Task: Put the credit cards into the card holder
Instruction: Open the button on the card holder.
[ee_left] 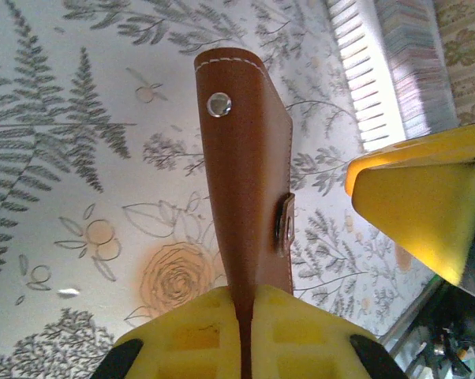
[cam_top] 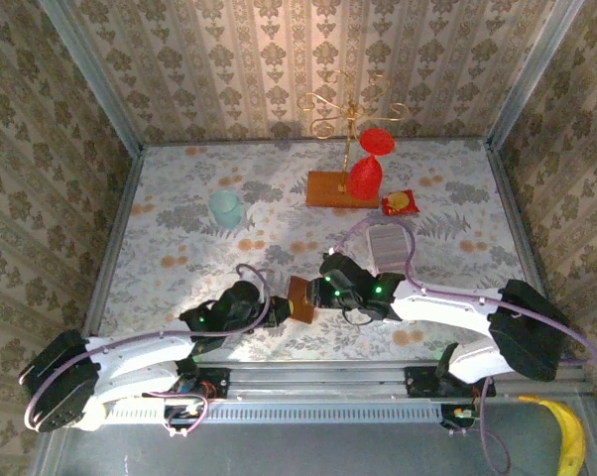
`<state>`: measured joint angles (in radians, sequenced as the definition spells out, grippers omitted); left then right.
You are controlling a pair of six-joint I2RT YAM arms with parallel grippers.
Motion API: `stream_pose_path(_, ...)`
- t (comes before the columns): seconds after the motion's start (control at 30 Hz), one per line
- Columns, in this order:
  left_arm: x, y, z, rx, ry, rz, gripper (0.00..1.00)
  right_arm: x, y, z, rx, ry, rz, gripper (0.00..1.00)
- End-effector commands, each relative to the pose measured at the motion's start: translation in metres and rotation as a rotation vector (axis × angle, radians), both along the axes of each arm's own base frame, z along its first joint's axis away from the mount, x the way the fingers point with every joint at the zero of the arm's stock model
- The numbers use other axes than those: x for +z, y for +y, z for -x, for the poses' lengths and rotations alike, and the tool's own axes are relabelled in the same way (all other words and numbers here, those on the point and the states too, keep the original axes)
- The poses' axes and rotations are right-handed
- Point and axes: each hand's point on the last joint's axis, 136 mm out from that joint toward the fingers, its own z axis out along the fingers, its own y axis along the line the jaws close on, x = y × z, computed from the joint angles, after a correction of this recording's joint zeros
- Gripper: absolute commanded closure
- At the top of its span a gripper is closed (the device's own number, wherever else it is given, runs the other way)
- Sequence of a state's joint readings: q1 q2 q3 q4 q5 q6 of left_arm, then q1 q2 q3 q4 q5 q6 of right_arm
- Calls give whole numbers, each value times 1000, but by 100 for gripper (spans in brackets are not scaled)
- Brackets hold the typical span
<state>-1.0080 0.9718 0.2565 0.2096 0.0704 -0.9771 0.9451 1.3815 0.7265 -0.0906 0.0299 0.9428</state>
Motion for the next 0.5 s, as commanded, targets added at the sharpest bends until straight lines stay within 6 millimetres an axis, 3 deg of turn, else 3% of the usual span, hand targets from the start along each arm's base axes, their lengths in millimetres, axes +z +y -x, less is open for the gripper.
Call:
stream_pose_path(0.0,23,-9,-6,-9,-77,30,100,-2,-3,4,2,9,9,67)
stream_pose_path(0.1,29,-10,-7,-8,-89,47,100,0,6,5,18,14,-19,65)
stream_pose_path(0.13,31,-12,-6,-11,-91,56,100,-9,7,6,22,33,-4,65)
stream_pose_path(0.47,55,-15,-3,-25,-121,140,100,-32,14,10,33,87,28,58)
